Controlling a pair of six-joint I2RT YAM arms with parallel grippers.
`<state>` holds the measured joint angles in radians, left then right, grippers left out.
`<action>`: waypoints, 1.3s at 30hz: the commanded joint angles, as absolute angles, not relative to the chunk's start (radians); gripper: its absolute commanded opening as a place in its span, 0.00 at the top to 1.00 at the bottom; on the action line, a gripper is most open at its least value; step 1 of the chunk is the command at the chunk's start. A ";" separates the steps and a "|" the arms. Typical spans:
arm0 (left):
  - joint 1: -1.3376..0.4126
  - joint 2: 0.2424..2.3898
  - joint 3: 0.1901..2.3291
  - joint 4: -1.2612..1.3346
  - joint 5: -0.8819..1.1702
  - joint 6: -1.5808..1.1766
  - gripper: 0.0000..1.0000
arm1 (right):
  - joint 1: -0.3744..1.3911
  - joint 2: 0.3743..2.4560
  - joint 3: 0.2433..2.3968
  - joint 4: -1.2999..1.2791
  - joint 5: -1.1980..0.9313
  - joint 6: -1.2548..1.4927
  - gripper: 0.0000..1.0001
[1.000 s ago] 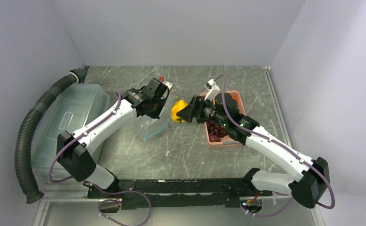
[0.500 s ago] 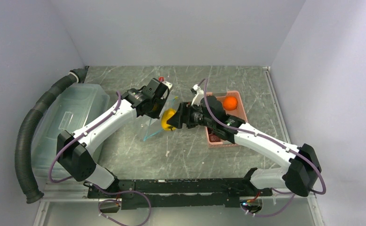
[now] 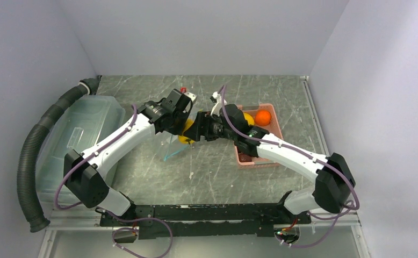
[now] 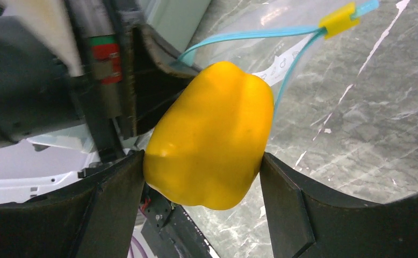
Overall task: Place the food in the zip-top bag and seal the zipper
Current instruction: Place the fake vegetable in the zipper food storage bag.
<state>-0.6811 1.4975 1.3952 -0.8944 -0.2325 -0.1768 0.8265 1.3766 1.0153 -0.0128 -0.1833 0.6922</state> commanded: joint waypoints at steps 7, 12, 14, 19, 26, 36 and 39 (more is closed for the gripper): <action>-0.680 1.433 1.405 -0.872 -0.213 -0.167 1.00 | 0.831 1.479 1.108 0.053 -0.119 0.698 0.83; -0.680 1.428 1.406 -0.874 -0.212 -0.165 1.00 | 0.831 1.518 1.133 0.044 -0.068 0.721 0.82; -0.679 1.425 1.407 -0.874 -0.211 -0.164 1.00 | 0.831 1.531 1.142 0.040 -0.045 0.737 0.81; -0.679 1.424 1.405 -0.872 -0.210 -0.163 1.00 | 0.834 1.552 1.173 0.037 -0.017 0.762 0.68; -0.679 1.427 1.407 -0.874 -0.204 -0.164 1.00 | 0.838 1.541 1.191 0.009 0.045 0.763 0.39; -0.679 1.426 1.405 -0.873 -0.216 -0.167 1.00 | 0.844 1.522 1.206 -0.025 0.049 0.747 0.15; -0.678 1.425 1.405 -0.873 -0.216 -0.167 1.00 | 0.845 1.512 1.202 -0.031 0.052 0.745 0.12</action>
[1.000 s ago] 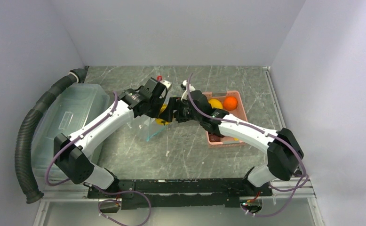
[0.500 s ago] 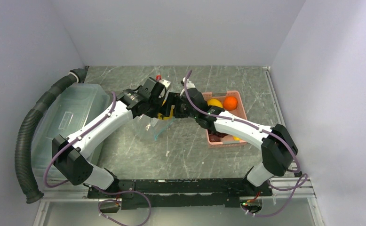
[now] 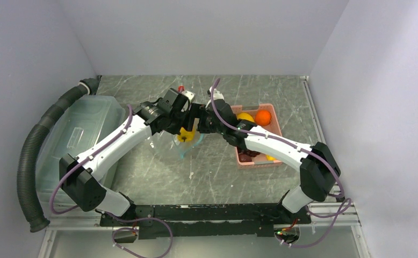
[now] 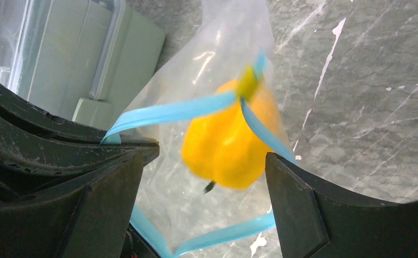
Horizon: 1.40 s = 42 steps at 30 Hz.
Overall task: Place the food in the zip-top bag and seal the zipper
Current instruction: Place the fake vegetable in the zipper food storage bag.
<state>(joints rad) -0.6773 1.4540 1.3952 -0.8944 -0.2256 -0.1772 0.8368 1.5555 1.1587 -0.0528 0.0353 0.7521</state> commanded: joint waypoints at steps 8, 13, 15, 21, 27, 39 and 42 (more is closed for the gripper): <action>-0.678 1.426 1.404 -0.874 -0.227 -0.167 1.00 | 0.848 1.464 1.163 -0.047 0.064 0.735 0.11; -0.679 1.428 1.405 -0.873 -0.230 -0.169 1.00 | 0.848 1.400 1.131 -0.082 0.077 0.712 0.12; -0.679 1.431 1.404 -0.875 -0.230 -0.169 1.00 | 0.847 1.364 1.122 -0.102 0.086 0.695 0.12; -0.680 1.434 1.403 -0.876 -0.236 -0.170 1.00 | 0.847 1.260 1.101 -0.201 0.157 0.660 0.14; -0.678 1.440 1.404 -0.877 -0.238 -0.170 1.00 | 0.844 1.170 1.088 -0.345 0.301 0.642 0.17; -0.679 1.445 1.404 -0.878 -0.236 -0.168 1.00 | 0.753 1.167 1.206 -0.738 0.524 0.607 0.21; -0.679 1.447 1.402 -0.879 -0.236 -0.168 1.00 | 0.696 1.173 1.208 -0.799 0.512 0.602 0.22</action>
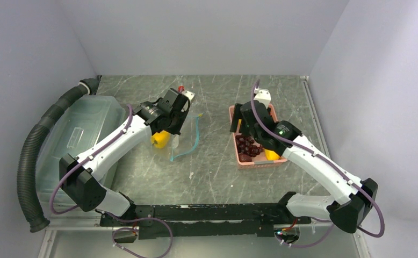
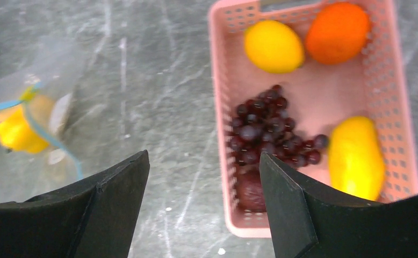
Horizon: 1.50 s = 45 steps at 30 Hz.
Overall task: Place the food in the zip-top bag and seal the zipper
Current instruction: Place the fake vegetable in the zipper food storage bag, then pick up the fake fruit from the bin.
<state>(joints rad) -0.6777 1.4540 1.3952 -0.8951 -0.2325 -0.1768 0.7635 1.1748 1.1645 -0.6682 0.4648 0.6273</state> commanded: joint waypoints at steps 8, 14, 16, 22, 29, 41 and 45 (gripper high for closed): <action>-0.679 1.451 1.404 -0.879 -0.230 -0.167 1.00 | 0.560 1.198 1.150 -0.900 0.493 0.598 0.27; -0.679 1.457 1.405 -0.879 -0.221 -0.166 1.00 | 0.520 1.270 1.121 -0.946 0.537 0.597 0.30; -0.679 1.457 1.405 -0.879 -0.220 -0.166 1.00 | 0.505 1.302 1.113 -0.951 0.536 0.585 0.31; -0.679 1.448 1.404 -0.878 -0.219 -0.166 1.00 | 0.481 1.406 1.105 -0.978 0.586 0.557 0.33; -0.679 1.442 1.405 -0.880 -0.220 -0.164 1.00 | 0.468 1.505 1.097 -0.950 0.583 0.534 0.32; -0.679 1.445 1.405 -0.879 -0.222 -0.165 1.00 | 0.401 1.620 1.095 -0.924 0.556 0.487 0.26; -0.679 1.447 1.405 -0.882 -0.221 -0.164 1.00 | 0.396 1.648 1.086 -0.913 0.550 0.481 0.25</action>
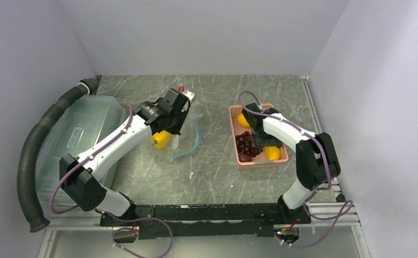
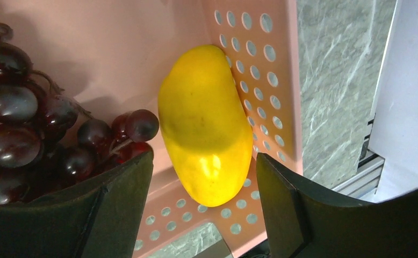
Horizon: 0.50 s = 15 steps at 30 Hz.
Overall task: Place the food in the zip-top bag and seal the zipper
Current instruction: Pick up the fake fruit from the bin.
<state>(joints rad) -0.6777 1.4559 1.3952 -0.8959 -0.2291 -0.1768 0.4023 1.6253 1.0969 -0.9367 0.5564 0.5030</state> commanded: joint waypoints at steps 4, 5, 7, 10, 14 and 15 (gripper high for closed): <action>-0.679 1.447 1.406 -0.882 -0.222 -0.165 1.00 | 0.391 1.690 1.083 -0.924 0.587 0.488 0.25; -0.680 1.448 1.405 -0.881 -0.222 -0.165 1.00 | 0.391 1.701 1.083 -0.925 0.592 0.489 0.25; -0.679 1.448 1.405 -0.881 -0.222 -0.166 1.00 | 0.390 1.720 1.085 -0.928 0.597 0.489 0.25; -0.680 1.447 1.405 -0.882 -0.221 -0.166 1.00 | 0.388 1.745 1.087 -0.929 0.596 0.488 0.25; -0.679 1.444 1.405 -0.882 -0.222 -0.165 1.00 | 0.387 1.761 1.086 -0.924 0.586 0.481 0.28; -0.678 1.443 1.405 -0.881 -0.222 -0.165 1.00 | 0.387 1.763 1.087 -0.925 0.585 0.480 0.29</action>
